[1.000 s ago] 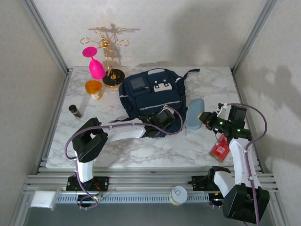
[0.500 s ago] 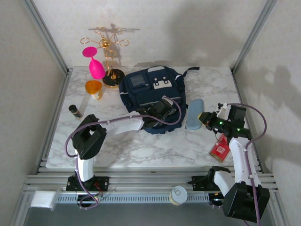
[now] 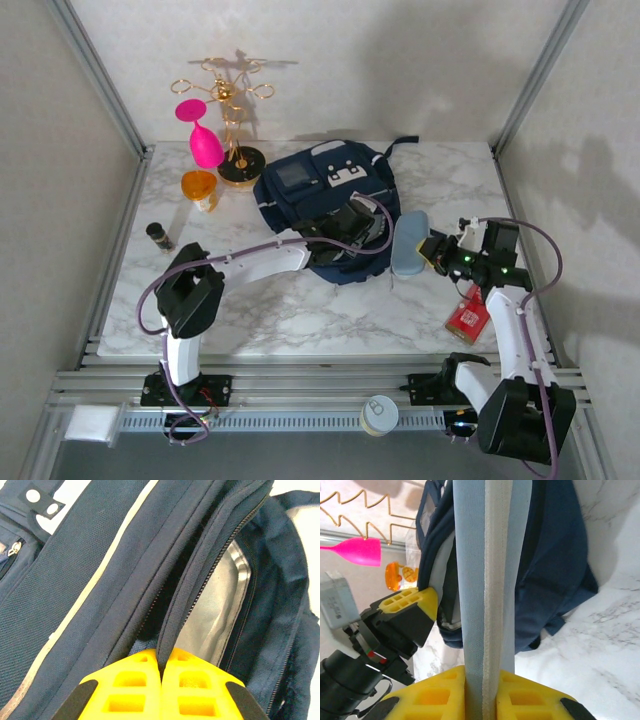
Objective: Pack the student bag
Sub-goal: Place the pencil pouch in the student bag.
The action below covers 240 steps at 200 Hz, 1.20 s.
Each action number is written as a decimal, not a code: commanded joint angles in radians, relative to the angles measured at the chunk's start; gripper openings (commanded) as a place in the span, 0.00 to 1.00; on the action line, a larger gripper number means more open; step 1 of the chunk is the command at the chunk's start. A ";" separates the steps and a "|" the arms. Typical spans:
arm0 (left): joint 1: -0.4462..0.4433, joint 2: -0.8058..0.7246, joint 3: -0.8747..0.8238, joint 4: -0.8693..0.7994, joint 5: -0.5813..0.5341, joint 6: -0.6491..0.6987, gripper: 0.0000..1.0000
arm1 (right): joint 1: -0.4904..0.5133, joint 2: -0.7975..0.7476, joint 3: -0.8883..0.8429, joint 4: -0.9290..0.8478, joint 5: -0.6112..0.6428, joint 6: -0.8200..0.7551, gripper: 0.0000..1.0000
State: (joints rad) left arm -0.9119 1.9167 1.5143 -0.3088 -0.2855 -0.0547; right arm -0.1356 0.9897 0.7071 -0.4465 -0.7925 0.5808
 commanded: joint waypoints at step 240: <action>-0.111 -0.313 -0.185 0.205 -0.108 -0.623 0.00 | 0.357 0.413 -0.070 0.681 0.455 0.374 0.45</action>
State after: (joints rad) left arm -1.0313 1.6585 1.3354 -0.1726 -0.3817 -0.6590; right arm 0.2276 1.3231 0.5907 0.3111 -0.3862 0.9951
